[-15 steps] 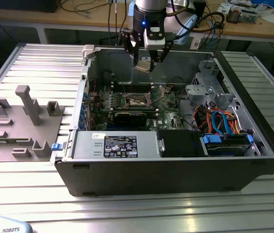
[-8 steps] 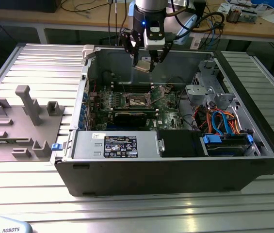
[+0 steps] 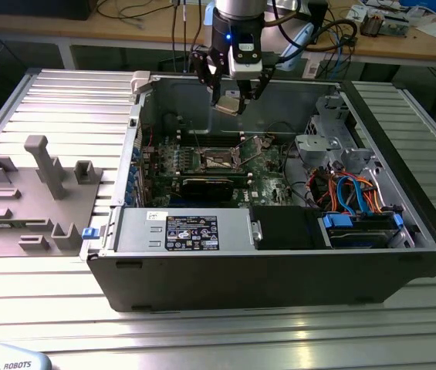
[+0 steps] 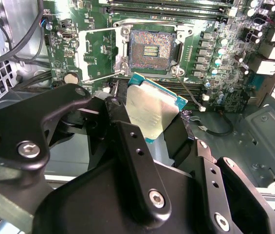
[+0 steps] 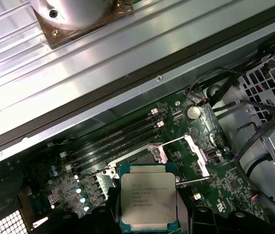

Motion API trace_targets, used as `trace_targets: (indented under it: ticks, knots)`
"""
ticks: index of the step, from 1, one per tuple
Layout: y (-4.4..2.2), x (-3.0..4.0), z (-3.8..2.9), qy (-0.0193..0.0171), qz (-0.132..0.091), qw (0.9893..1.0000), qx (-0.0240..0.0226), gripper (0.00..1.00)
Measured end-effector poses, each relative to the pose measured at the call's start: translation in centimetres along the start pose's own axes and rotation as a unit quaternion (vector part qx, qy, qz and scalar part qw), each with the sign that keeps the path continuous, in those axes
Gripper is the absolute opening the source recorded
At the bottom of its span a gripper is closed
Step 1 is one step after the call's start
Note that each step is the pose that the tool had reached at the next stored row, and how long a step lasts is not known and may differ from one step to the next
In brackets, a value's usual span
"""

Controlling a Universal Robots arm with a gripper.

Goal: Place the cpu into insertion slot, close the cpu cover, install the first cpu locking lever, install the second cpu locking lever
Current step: 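Place the cpu into insertion slot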

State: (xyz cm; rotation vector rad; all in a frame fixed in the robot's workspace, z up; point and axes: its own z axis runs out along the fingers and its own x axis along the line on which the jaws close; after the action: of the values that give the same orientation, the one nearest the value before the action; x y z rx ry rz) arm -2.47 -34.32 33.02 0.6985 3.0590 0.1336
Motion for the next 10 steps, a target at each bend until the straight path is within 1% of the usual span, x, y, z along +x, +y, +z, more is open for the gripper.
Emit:
trace_targets:
  ticks: [10]
  knots:
    - [-0.01,0.0,0.06,-0.0003,0.004,1.0,-0.0001,0.54]
